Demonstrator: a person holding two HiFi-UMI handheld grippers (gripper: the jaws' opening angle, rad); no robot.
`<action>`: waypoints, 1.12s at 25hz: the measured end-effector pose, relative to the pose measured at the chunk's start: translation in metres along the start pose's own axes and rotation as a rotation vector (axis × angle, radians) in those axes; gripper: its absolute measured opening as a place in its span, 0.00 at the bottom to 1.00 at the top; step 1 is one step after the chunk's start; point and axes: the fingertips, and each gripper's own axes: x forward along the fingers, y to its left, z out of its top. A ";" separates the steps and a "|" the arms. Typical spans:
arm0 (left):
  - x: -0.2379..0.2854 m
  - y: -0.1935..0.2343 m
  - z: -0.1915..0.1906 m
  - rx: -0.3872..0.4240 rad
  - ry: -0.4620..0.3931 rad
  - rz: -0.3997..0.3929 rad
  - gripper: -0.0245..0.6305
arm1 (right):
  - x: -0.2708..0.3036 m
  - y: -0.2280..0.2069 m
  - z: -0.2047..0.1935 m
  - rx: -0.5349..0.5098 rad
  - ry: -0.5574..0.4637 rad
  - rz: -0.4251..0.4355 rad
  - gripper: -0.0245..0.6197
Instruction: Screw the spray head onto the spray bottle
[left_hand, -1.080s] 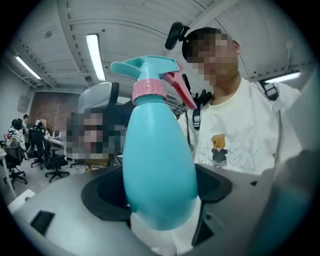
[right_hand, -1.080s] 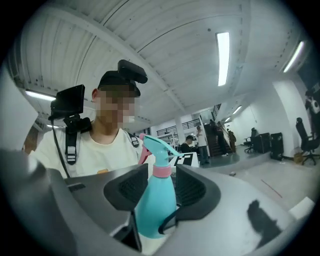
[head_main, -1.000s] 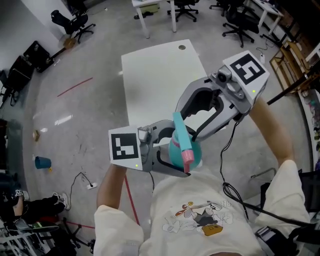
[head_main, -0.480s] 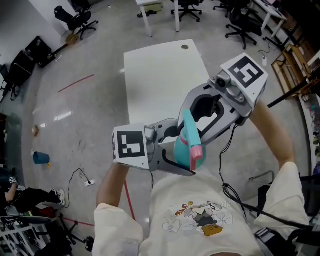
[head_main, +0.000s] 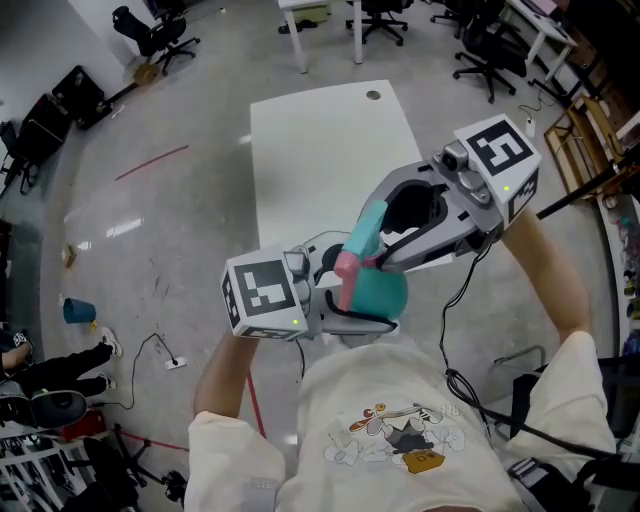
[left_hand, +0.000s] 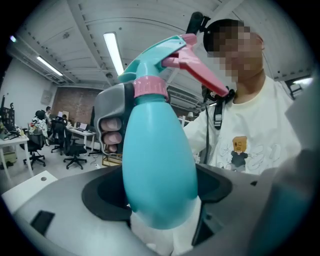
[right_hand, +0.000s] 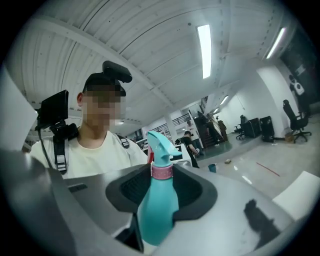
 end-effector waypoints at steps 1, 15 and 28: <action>-0.002 0.003 0.000 -0.010 -0.006 0.024 0.66 | -0.001 -0.004 0.000 0.010 -0.007 -0.028 0.26; -0.022 0.046 -0.008 -0.038 0.058 0.398 0.66 | -0.006 -0.032 0.005 0.005 -0.077 -0.293 0.22; -0.009 0.018 -0.004 0.118 0.104 0.206 0.66 | 0.001 0.001 0.019 -0.028 -0.027 -0.115 0.33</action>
